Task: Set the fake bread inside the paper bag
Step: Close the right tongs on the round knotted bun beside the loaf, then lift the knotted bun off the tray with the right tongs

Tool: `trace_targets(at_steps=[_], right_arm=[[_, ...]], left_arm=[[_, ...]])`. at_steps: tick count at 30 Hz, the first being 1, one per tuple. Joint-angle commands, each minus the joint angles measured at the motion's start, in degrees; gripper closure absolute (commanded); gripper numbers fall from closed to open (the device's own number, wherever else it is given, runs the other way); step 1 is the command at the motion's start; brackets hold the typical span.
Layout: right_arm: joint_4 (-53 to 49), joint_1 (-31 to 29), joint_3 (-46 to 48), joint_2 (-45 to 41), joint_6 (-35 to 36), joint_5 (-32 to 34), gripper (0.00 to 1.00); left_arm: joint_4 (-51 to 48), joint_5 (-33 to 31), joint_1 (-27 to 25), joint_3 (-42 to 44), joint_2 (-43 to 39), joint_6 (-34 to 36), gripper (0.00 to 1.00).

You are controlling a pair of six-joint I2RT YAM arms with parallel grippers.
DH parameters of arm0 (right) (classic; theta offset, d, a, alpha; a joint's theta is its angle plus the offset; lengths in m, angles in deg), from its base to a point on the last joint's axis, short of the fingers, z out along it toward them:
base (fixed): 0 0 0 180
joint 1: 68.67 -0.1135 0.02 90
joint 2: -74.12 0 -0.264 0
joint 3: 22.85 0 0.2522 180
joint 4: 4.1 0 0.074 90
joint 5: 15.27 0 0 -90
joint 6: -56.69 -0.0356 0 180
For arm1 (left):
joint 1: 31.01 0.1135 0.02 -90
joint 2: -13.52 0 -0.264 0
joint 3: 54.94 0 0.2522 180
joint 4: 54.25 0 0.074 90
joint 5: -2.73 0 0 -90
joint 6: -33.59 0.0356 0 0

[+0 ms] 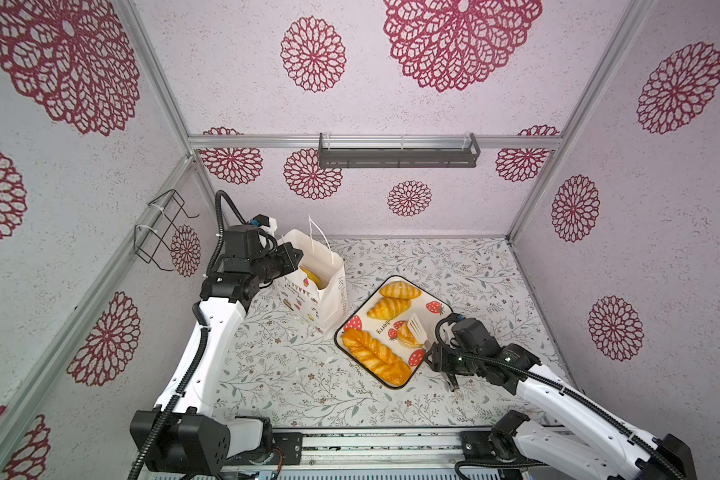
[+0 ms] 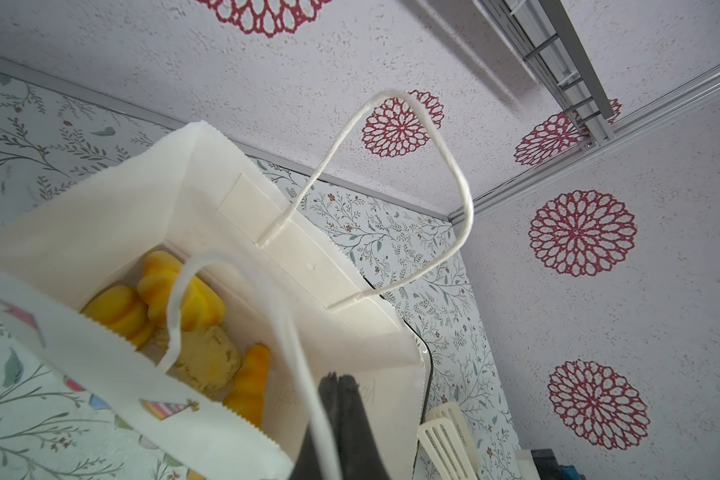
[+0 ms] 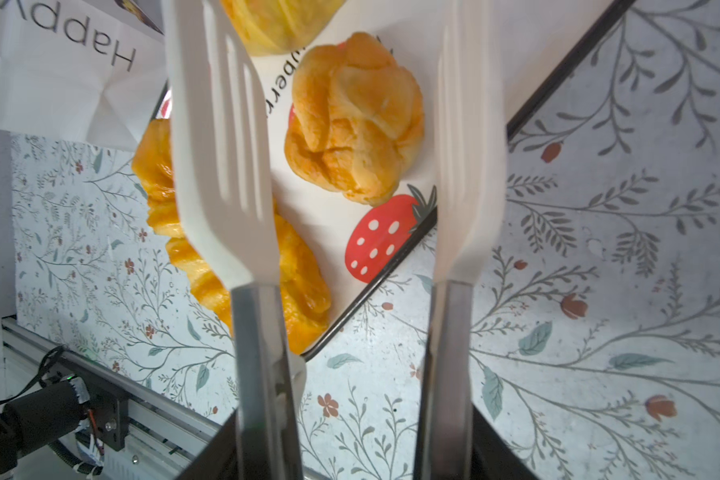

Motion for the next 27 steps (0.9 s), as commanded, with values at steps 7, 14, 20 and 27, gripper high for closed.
trace_targets(at_steps=[7, 14, 20, 27], right_arm=[[1.0, -0.3, -3.7, 5.4, 3.5, 0.4, 0.44], [1.5, -2.2, -5.7, 9.7, 4.6, 1.5, 0.43], [1.8, -3.1, -5.4, 11.5, 4.3, 2.0, 0.41], [0.7, -4.7, -5.7, 12.7, 4.4, 3.3, 0.37]], left_arm=[[1.3, -0.9, 0.3, 0.6, -0.8, 0.6, 1.00], [1.1, -1.4, 0.4, 0.6, -1.0, 1.0, 1.00], [0.8, -2.0, 0.6, 0.9, -1.5, 1.4, 1.00], [0.9, -2.2, 0.6, 1.3, -1.7, 1.4, 1.00]])
